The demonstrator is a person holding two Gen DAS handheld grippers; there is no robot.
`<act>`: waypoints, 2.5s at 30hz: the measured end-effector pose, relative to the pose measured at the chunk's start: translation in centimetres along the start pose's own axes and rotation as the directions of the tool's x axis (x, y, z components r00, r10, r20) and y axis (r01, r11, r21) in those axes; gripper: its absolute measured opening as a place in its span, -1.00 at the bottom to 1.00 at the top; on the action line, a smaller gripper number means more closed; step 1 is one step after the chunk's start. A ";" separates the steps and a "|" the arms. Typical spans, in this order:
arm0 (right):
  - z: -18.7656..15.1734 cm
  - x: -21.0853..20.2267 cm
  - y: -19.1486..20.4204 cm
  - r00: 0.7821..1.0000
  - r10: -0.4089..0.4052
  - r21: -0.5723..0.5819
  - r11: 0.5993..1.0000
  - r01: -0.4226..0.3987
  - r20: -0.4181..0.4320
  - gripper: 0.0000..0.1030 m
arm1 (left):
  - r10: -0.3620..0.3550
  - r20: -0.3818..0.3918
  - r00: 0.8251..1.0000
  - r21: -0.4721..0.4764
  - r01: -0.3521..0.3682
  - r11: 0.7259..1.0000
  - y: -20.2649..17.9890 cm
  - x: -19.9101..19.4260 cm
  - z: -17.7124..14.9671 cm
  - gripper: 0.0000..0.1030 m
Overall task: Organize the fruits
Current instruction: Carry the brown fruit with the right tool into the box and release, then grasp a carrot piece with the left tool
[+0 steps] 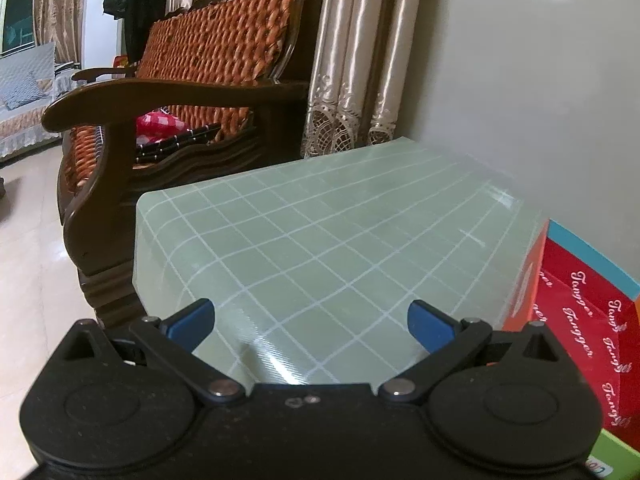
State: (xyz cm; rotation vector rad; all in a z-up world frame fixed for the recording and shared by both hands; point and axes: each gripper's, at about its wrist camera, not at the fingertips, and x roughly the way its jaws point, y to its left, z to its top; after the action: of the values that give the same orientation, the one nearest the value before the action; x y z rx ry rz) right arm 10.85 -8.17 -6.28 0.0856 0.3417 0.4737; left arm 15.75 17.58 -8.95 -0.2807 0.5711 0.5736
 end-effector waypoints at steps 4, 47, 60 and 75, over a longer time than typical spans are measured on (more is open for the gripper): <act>-0.4 1.0 0.1 1.000 0.010 0.015 1.000 -0.010 -0.025 -0.48 | 0.011 0.001 1.000 0.006 -0.011 1.000 0.2 0.2 0.0 0.89; -1.6 -10.8 -12.2 0.620 -0.767 0.191 0.641 0.743 0.165 1.00 | -0.418 0.344 0.841 0.419 0.261 0.870 -11.9 -10.4 -5.9 0.89; -2.2 -13.6 -15.1 0.433 -0.893 0.249 0.451 0.857 0.125 1.00 | -0.650 0.179 0.738 0.692 0.376 0.617 -18.8 -13.5 -14.0 0.81; -1.6 -15.3 -16.6 0.437 -0.893 0.290 0.448 0.846 0.104 1.00 | -0.577 -0.112 0.809 0.625 0.509 0.592 -21.9 -9.3 -15.8 -0.08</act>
State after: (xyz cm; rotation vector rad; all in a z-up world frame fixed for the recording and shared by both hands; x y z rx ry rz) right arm 4.76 -29.93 -5.76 0.1436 0.1428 -0.6504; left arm 15.25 -10.45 -14.32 0.2270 0.5106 -0.2336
